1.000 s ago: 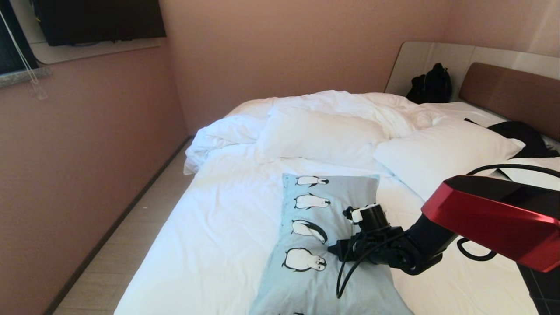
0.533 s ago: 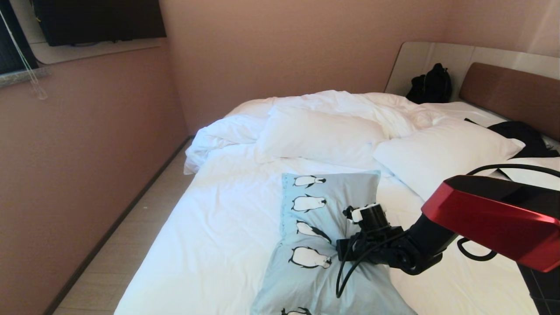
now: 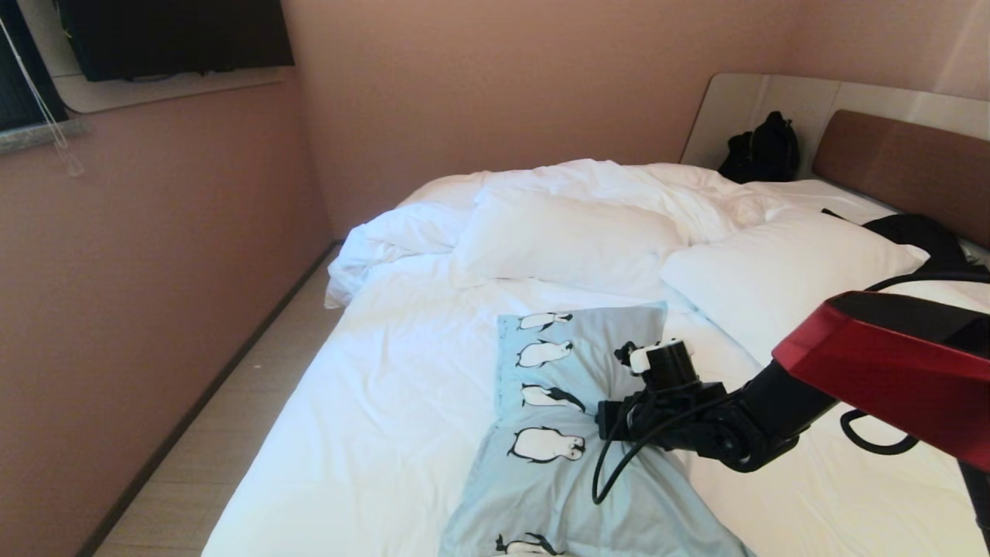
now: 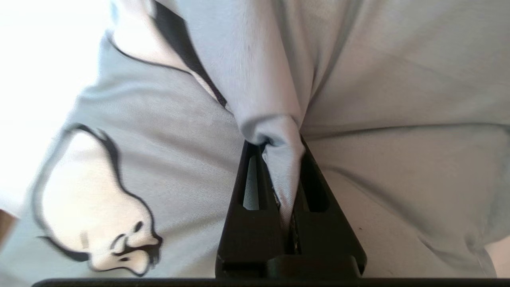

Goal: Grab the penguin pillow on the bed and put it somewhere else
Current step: Pick up the pillow

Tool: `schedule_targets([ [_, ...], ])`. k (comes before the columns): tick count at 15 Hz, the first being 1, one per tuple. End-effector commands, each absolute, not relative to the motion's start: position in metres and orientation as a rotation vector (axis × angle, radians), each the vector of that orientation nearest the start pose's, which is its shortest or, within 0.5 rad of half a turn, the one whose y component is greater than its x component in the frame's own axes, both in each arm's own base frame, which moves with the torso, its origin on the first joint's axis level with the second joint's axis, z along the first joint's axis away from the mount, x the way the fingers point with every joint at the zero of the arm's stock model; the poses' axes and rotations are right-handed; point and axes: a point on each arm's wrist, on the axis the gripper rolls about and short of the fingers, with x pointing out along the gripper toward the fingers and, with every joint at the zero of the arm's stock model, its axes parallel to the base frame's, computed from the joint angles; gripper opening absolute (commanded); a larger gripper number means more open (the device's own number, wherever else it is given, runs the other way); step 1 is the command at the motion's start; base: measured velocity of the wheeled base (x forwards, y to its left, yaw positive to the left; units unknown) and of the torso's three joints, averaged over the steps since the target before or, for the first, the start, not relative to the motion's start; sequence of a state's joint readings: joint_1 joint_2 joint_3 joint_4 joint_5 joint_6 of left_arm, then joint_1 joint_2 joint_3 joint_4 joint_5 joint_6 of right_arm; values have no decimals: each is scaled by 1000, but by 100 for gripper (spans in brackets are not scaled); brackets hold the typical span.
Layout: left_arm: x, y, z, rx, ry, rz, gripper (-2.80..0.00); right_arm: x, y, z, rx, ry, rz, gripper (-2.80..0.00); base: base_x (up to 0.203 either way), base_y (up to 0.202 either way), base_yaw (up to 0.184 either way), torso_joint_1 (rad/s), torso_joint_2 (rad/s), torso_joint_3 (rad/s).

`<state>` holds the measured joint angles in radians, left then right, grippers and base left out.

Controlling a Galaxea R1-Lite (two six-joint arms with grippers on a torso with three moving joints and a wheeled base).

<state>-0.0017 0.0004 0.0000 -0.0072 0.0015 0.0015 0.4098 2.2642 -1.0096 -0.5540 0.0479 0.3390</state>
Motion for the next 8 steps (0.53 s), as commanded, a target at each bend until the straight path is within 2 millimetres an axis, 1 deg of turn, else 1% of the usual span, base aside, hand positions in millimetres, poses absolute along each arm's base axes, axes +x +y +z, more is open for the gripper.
schedule_targets([
  [1, -23, 0, 76, 2, -8, 0, -280, 359, 158, 58, 258, 679, 321, -280, 0, 0, 0, 0, 0, 0],
  [8, -23, 0, 76, 2, -8, 0, -280, 343, 151, 118, 318, 563, 335, -280, 0, 0, 0, 0, 0, 0],
])
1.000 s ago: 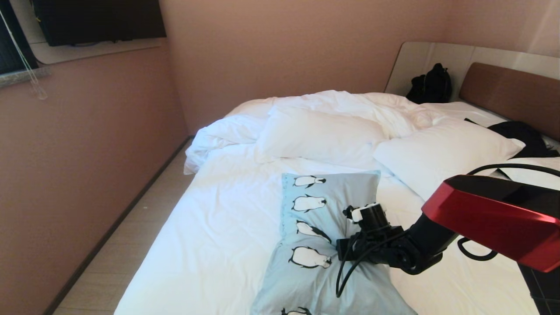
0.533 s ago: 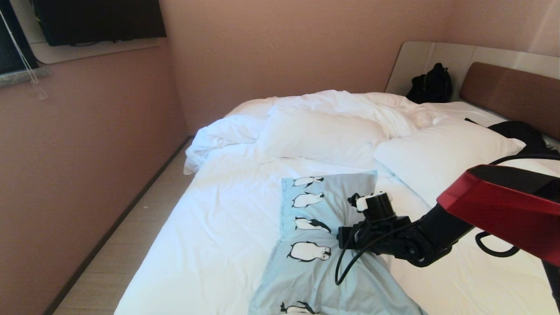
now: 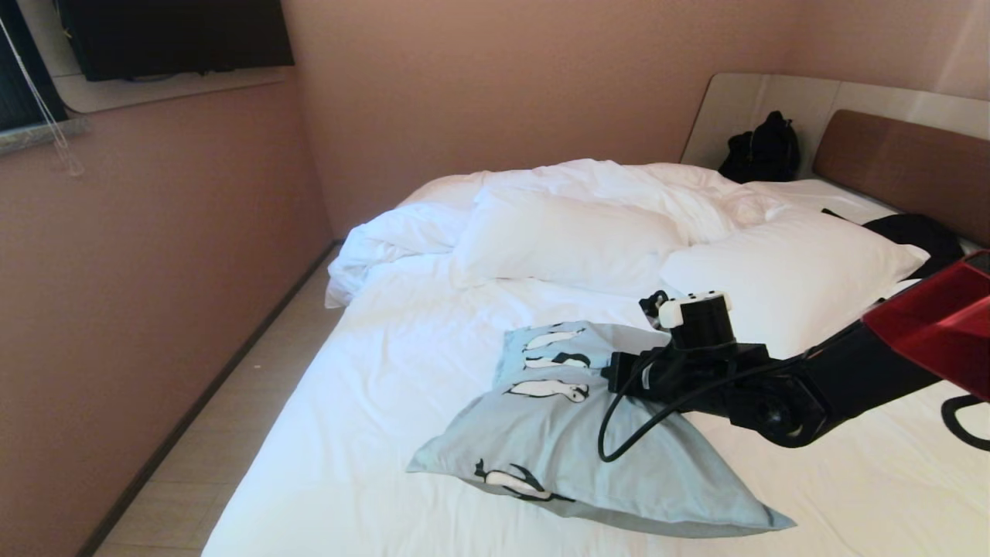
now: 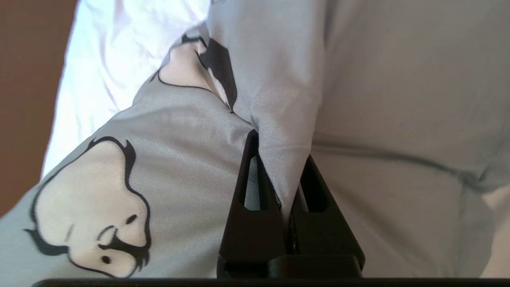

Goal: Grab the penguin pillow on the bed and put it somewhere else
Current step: Pick up the pillow, then move to the head of the bed

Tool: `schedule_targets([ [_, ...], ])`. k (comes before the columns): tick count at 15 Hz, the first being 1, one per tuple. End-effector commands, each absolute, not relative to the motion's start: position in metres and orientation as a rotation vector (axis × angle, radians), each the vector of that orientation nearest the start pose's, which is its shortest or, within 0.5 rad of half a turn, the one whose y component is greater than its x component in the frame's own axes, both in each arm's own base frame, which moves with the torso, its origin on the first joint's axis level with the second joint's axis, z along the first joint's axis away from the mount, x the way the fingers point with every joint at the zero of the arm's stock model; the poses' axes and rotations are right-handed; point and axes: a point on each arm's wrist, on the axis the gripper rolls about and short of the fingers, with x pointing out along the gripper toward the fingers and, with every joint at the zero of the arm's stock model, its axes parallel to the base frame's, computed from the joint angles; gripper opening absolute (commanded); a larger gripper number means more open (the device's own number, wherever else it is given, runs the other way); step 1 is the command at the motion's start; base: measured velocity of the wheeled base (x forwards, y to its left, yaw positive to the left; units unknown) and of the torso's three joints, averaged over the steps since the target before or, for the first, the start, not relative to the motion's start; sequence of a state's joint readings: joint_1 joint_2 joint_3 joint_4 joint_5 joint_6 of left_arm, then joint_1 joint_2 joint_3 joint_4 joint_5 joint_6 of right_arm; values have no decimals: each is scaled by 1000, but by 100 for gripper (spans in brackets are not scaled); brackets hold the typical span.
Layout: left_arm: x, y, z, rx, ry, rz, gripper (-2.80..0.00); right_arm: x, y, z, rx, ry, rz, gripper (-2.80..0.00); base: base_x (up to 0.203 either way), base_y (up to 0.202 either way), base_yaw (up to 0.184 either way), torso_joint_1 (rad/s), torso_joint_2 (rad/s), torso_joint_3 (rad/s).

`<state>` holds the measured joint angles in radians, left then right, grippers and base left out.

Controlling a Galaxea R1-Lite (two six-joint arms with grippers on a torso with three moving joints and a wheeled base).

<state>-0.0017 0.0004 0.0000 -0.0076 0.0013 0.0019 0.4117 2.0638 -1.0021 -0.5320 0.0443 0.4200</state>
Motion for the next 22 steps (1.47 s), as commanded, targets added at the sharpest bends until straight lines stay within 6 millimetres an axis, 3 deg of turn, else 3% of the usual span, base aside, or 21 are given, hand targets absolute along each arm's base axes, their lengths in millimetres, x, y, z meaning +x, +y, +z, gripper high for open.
schedule_targets([
  [1, -23, 0, 76, 2, -8, 0, -280, 340, 149, 126, 318, 542, 326, -280, 0, 0, 0, 0, 0, 0],
  [8, -23, 0, 76, 2, -8, 0, -280, 305, 133, 199, 346, 378, 332, -280, 0, 0, 0, 0, 0, 0],
  [15, -23, 0, 76, 2, -8, 0, -280, 296, 111, 229, 290, 255, 276, -280, 0, 0, 0, 0, 0, 0],
  [18, -23, 0, 76, 1, -8, 0, -280, 296, 88, 245, 296, 190, 219, -280, 0, 0, 0, 0, 0, 0],
  [22, -23, 0, 76, 5, -7, 0, -280, 281, 57, 271, 254, 84, 152, -280, 0, 0, 0, 0, 0, 0],
])
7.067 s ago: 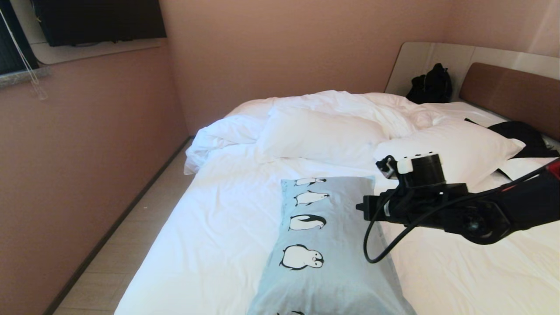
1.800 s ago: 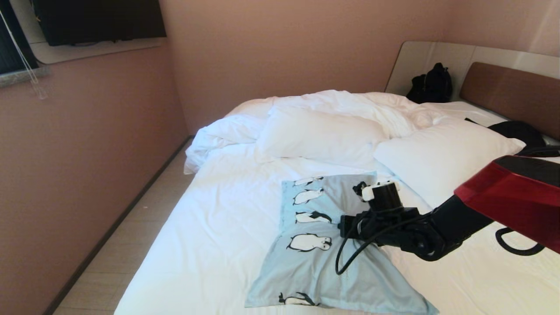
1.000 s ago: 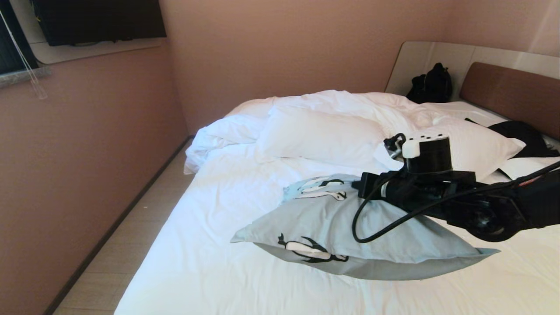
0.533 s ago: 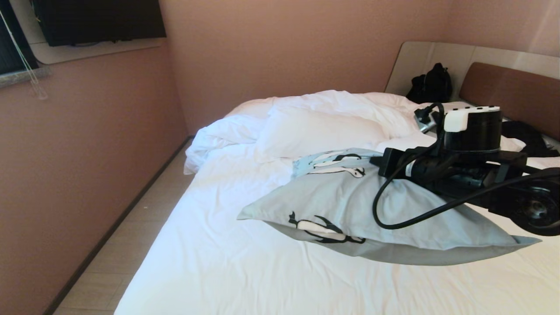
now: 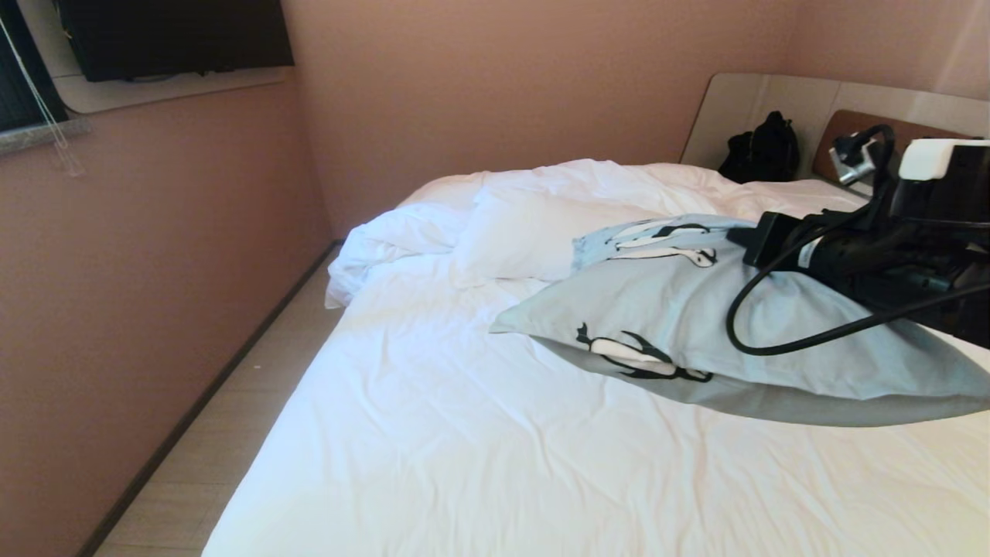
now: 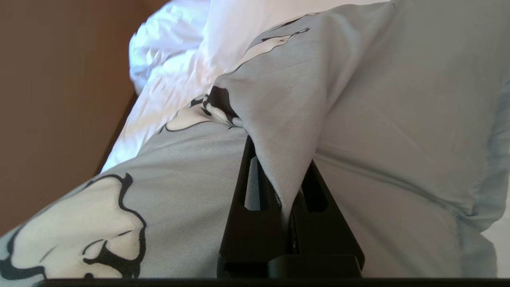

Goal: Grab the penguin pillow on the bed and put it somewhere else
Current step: Move to the head of the bed

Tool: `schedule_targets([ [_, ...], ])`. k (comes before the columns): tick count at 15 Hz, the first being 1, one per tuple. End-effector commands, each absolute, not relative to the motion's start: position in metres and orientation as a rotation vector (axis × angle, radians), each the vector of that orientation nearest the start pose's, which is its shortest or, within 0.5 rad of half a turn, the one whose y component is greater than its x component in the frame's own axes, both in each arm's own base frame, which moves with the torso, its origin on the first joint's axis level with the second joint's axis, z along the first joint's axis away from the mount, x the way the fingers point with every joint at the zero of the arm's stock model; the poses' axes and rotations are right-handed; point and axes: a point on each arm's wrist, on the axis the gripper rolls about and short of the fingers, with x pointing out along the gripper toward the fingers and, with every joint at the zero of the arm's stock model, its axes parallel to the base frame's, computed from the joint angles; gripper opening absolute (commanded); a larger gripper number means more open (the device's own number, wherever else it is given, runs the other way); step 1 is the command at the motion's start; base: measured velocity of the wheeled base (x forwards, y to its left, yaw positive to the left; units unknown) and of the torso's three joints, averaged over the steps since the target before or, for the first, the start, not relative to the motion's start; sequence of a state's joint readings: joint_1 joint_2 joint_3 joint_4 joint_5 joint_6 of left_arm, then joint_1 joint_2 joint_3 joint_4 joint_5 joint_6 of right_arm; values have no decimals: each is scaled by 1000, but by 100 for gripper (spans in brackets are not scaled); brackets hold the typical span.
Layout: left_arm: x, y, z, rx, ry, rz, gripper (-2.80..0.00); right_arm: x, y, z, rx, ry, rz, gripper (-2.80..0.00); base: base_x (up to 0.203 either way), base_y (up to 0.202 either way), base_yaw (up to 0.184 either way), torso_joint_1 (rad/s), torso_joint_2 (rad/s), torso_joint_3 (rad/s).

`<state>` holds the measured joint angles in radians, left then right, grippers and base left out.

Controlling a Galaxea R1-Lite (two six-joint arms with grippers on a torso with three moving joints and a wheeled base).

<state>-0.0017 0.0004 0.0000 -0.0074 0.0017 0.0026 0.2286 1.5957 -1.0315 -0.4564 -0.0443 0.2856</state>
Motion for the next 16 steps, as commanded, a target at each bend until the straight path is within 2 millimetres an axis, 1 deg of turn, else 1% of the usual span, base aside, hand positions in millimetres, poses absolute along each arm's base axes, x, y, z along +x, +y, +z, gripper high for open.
schedule_targets([
  [1, -23, 0, 76, 5, -8, 0, -280, 279, 50, 275, 246, 67, 134, -280, 0, 0, 0, 0, 0, 0],
  [4, -23, 0, 76, 4, -7, 0, -280, 273, 29, 287, 226, 9, 78, -280, 0, 0, 0, 0, 0, 0],
  [6, -23, 0, 76, 5, -8, 1, -280, 272, 18, 292, 221, -24, 69, -280, 0, 0, 0, 0, 0, 0],
  [12, -23, 0, 76, 9, -8, 3, -280, 270, 6, 296, 218, -42, 57, -280, 0, 0, 0, 0, 0, 0],
  [16, -23, 0, 76, 9, -8, 3, -280, 270, -6, 299, 216, -53, 49, -280, 2, -14, 3, -1, 0, -1],
])
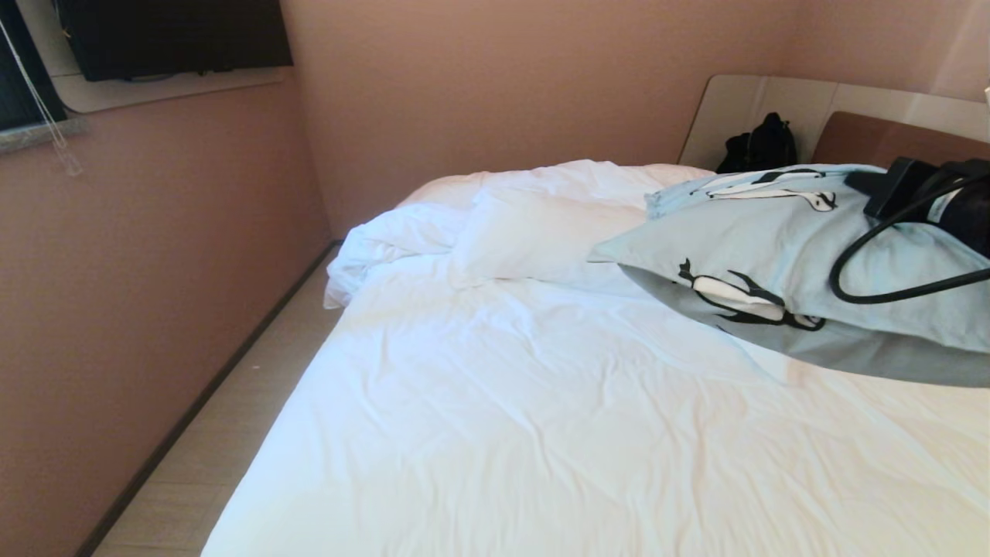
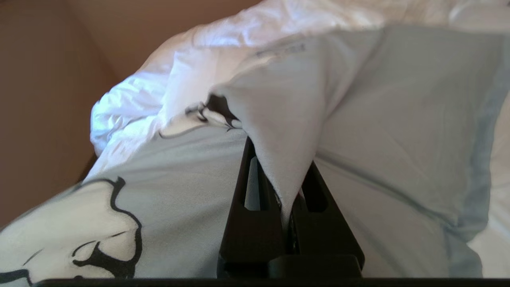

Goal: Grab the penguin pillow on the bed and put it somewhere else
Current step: Move to the head of the bed

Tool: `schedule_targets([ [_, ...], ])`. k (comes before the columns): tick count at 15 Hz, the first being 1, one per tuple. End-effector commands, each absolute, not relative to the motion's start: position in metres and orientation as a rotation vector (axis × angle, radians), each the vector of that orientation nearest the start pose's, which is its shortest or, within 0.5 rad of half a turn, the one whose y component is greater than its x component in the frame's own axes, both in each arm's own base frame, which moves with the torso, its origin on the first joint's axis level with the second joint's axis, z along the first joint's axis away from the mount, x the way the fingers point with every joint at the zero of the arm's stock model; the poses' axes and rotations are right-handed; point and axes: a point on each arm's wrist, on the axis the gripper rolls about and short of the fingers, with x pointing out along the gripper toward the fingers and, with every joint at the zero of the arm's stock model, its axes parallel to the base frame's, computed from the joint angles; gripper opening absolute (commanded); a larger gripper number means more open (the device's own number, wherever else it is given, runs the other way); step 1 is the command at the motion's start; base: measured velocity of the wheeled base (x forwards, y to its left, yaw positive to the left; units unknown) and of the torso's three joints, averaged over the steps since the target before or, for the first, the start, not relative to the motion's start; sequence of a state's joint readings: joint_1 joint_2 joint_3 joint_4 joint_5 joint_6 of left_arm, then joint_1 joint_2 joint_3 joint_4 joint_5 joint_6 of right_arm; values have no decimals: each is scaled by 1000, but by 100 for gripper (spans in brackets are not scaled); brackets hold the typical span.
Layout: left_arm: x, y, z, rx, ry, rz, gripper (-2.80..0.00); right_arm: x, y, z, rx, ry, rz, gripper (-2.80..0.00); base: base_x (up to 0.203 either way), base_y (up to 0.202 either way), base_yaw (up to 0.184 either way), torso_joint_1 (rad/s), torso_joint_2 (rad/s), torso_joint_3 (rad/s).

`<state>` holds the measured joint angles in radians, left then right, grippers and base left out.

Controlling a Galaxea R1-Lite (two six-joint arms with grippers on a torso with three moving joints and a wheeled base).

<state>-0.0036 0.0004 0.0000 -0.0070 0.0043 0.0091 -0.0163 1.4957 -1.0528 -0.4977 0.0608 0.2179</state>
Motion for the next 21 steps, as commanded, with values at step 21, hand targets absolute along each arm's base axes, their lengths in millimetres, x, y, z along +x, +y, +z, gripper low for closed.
schedule_targets([
  [21, -23, 0, 76, 2, -8, 2, -280, 250, -109, 299, 196, -35, 129, -280, 0, -190, 1, 3, 2, 2],
])
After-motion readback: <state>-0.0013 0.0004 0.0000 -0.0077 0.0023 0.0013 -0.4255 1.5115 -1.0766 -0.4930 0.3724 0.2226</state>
